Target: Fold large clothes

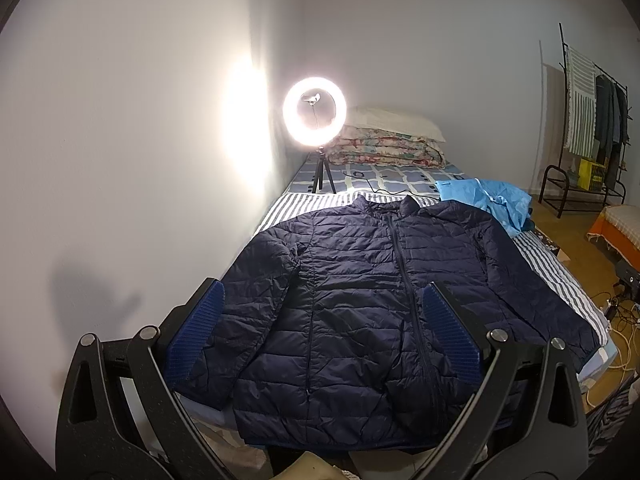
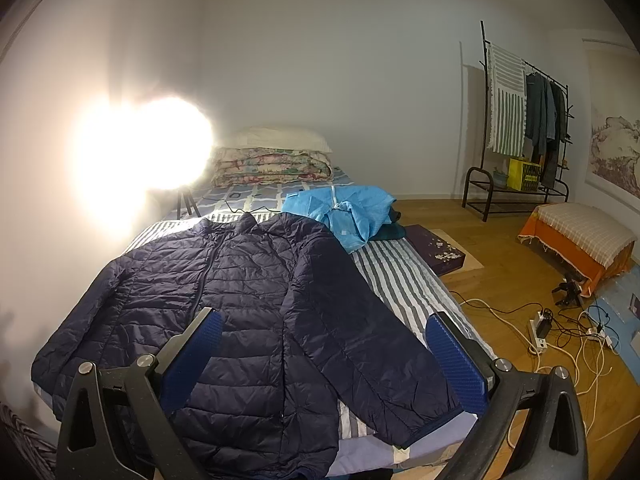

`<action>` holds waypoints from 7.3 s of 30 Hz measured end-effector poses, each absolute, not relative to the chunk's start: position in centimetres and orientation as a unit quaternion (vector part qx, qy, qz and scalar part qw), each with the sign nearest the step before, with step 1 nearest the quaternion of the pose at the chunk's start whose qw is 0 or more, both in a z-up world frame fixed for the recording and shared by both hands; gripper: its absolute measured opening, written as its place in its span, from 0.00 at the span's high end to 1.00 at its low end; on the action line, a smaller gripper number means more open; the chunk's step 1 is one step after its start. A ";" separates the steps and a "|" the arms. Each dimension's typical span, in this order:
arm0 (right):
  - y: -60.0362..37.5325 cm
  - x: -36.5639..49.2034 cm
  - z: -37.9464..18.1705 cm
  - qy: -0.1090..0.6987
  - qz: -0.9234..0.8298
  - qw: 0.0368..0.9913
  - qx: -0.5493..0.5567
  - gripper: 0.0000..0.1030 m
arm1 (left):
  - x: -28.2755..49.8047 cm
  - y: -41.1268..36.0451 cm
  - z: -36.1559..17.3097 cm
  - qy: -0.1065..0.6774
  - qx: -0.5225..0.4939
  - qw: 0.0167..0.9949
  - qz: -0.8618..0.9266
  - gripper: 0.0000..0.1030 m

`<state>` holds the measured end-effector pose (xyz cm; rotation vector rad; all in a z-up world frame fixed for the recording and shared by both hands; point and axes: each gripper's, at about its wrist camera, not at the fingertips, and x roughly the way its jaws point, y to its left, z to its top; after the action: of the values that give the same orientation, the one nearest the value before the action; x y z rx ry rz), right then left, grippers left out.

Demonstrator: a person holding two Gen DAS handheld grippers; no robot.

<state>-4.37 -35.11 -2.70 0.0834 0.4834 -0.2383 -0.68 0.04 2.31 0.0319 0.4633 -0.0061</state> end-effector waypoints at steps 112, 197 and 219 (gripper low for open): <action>-31.0 11.9 -8.6 0.308 0.073 0.948 0.044 0.14 | 20.9 -1.2 -9.7 0.362 0.034 0.931 -0.037 1.00; -32.7 47.2 -22.5 0.447 0.023 0.890 0.088 0.96 | 28.0 5.6 -5.8 0.357 -0.079 0.930 0.030 0.52; -33.6 36.9 -8.7 0.333 0.066 0.939 0.053 0.37 | 25.6 -0.8 -3.1 0.292 -0.040 0.955 -0.032 0.52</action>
<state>36.91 -33.62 -8.67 0.1082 0.6805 0.1356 25.59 -0.84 -3.15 -0.0807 0.5922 -0.0651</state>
